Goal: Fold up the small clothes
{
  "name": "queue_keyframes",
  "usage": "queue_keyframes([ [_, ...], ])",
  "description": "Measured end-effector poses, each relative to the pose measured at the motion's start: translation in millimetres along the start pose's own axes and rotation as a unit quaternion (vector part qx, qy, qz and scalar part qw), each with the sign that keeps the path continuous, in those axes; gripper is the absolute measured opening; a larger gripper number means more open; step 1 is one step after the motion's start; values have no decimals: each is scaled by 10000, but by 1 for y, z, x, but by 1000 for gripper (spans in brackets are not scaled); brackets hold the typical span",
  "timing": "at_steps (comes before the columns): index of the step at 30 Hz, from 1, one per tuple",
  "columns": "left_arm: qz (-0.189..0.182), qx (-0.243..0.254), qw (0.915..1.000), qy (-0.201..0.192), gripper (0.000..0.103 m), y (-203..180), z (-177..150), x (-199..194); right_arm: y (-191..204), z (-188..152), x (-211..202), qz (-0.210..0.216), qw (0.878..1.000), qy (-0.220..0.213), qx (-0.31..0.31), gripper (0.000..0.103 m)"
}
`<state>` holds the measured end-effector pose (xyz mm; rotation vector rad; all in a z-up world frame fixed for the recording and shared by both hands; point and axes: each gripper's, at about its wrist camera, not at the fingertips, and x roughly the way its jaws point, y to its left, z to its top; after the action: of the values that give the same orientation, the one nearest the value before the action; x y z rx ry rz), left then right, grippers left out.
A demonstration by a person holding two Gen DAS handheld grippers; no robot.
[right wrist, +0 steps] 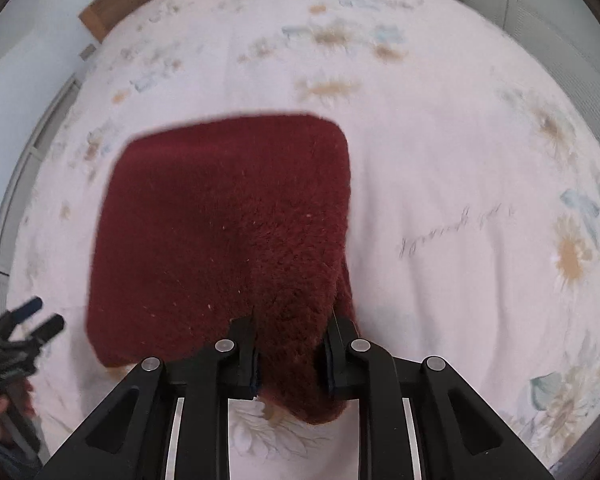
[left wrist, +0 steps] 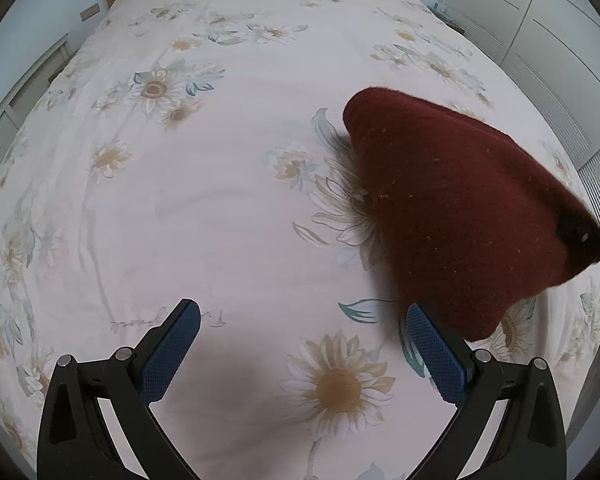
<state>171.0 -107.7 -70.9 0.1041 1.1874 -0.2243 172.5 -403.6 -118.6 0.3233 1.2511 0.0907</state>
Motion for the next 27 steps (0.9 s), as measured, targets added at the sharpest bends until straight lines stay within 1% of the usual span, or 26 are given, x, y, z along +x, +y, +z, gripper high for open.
queue_keyframes([
  [3, -62, -24, 10000, 72, 102, -4, 0, 4, 1, -6, 13, -68, 10000, 42, -21, 28],
  [5, -42, 8, 9999, 114, 102, -6, 0, 6, 3, -6, 13, -108, 9999, 4, -32, 31],
  [7, 20, 56, 9999, 142, 102, -7, 0, 10, 5, -5, 12, -149, 9999, 15, -73, 37],
  [11, 33, 31, 9998, 207, 102, -9, 3, 15, 10, -3, 6, -158, 9998, 36, -123, 46],
  [12, 14, 26, 9997, 224, 102, -10, 4, 16, 13, -3, 4, -206, 9996, 30, -182, 51],
  [13, 4, 22, 9997, 236, 102, -11, 6, 17, 15, -3, 3, -287, 9993, 25, -242, 59],
  [14, -7, 21, 9997, 250, 102, -12, 7, 18, 16, -3, 2, -380, 9989, 24, -284, 65],
  [15, -12, 21, 9997, 260, 102, -13, 10, 18, 17, -3, 1, -532, 9980, 28, -332, 75],
  [16, -18, 15, 9997, 260, 102, -14, 11, 18, 17, -3, 1, -641, 9973, 36, -368, 77],
  [17, -41, 2, 9997, 252, 102, -14, 15, 18, 15, -3, 0, -676, 9970, 67, -378, 77],
  [19, -68, -25, 9997, 240, 102, -14, 22, 18, 11, -2, 0, -672, 9971, 159, -331, 81],
  [20, -92, -30, 9997, 229, 102, -15, 24, 17, 8, -1, -3, -656, 9973, 140, -292, 81],
  [23, -325, 5, 9993, 187, 102, -16, 35, 17, 5, 4, -12, -579, 9981, 0, -209, 84],
  [26, -347, 18, 9992, 174, 102, -19, 47, 18, 6, 15, -23, -446, 9986, -164, -224, 94],
  [27, -364, 6, 9992, 172, 102, -20, 51, 19, 8, 19, -25, -461, 9983, -221, -279, 103],
])
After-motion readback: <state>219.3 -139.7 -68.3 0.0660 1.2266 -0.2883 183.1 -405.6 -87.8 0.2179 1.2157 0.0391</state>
